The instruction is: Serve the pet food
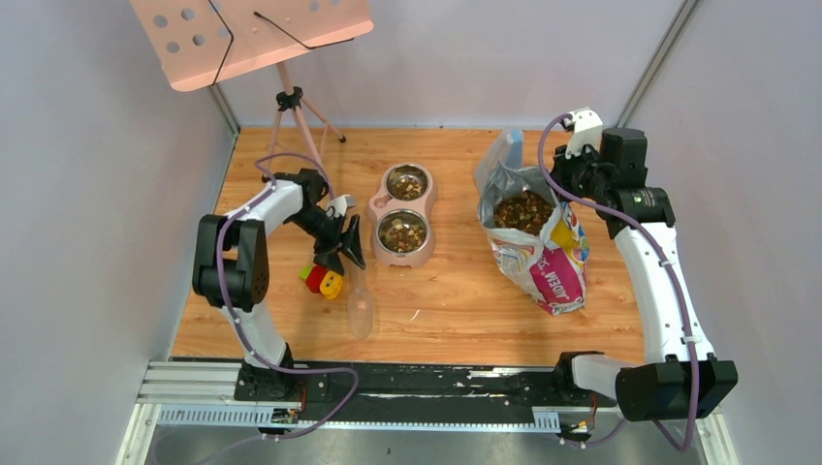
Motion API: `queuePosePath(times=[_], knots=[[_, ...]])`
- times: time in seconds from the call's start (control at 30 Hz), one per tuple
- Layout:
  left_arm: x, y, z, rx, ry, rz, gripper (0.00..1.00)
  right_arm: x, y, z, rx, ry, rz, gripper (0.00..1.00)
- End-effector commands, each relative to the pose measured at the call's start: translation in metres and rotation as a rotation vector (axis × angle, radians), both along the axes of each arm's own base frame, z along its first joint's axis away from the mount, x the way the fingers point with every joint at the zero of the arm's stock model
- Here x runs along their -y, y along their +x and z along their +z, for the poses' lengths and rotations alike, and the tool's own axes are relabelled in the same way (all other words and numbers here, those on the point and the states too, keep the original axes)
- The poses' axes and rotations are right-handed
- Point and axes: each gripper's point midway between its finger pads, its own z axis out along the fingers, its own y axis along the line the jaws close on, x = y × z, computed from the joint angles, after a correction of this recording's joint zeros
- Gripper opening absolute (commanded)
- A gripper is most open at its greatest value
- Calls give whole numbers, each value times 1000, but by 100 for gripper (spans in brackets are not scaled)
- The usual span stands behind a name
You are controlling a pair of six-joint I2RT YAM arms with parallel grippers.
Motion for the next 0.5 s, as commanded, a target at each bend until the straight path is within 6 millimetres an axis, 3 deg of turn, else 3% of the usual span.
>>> queuePosePath(times=[0.0,0.2,0.3,0.37,0.43,0.47], knots=[[3,4,47,220,-47,-63,75,3,0,7,44,-10,-2,0],[15,-29,64,300,-110,-160,75,1,-1,12,51,0,6,0],[34,-41,74,368,-144,-295,74,-1,-4,19,61,10,18,0],[49,-37,87,463,-159,-385,74,-3,-6,22,65,17,26,0],[70,-18,114,633,-199,-435,71,-4,-7,22,65,17,28,0],[80,-12,136,721,-238,-424,70,-3,-7,22,65,18,28,0]])
